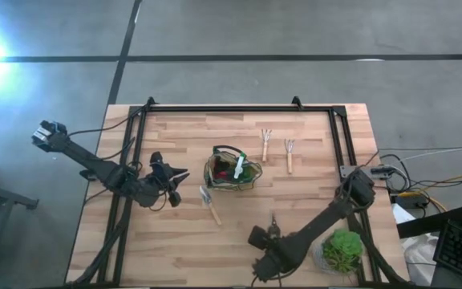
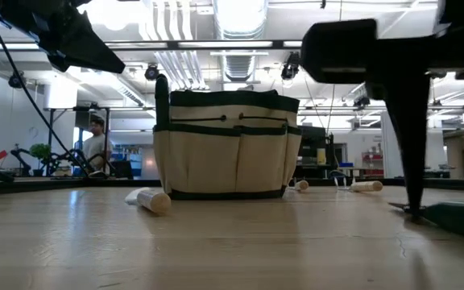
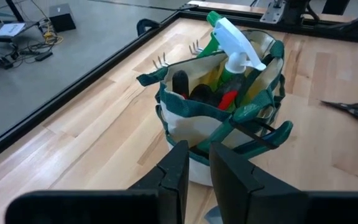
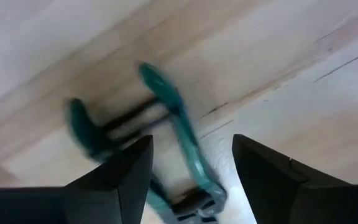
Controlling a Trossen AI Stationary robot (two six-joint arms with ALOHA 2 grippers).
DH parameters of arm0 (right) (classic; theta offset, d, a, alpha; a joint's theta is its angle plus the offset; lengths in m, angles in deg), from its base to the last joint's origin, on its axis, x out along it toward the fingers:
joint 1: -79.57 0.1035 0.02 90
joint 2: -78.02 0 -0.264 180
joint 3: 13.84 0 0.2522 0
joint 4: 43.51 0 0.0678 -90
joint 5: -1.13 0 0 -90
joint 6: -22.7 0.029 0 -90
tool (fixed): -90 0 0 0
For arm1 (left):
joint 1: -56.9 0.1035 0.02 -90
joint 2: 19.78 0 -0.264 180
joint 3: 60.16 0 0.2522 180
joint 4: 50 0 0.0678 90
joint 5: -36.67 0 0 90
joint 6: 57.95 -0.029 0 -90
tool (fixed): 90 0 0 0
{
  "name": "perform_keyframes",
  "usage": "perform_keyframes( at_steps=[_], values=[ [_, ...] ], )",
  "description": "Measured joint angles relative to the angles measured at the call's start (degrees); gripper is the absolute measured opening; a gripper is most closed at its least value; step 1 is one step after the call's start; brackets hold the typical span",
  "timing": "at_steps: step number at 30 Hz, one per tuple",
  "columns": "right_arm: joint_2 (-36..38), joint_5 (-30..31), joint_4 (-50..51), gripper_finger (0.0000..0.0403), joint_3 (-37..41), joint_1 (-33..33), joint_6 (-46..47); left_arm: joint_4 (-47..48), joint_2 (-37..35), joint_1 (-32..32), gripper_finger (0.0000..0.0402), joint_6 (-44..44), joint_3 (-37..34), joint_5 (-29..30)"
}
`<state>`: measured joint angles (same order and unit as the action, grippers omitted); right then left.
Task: Pick & Place Garden tools in Gardening bag
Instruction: Put the green shear scissors into the white gardening bag
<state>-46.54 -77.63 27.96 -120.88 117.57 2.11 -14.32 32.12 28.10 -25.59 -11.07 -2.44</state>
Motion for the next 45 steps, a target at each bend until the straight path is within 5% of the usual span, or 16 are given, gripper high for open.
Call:
perform_keyframes(
  at_steps=[11,21,33,45],
  values=[
    [-0.04,-1.15,-3.54,0.0190,0.86,-0.40,6.60,0.03,-0.01,0.01,0.0065,-0.03,0.00,0.02],
    [-0.06,-0.96,-3.31,0.0026,1.23,-2.19,16.73,0.01,0.00,0.01,0.0065,-0.02,0.00,0.02],
    [8.07,-0.43,-2.11,0.0015,1.32,-8.94,24.99,-0.01,0.00,0.01,0.0065,0.00,0.00,0.02],
    [31.21,21.26,-10.88,0.0015,8.60,-9.73,34.57,-0.01,0.00,0.01,0.0065,0.00,0.00,0.02]
  ],
)
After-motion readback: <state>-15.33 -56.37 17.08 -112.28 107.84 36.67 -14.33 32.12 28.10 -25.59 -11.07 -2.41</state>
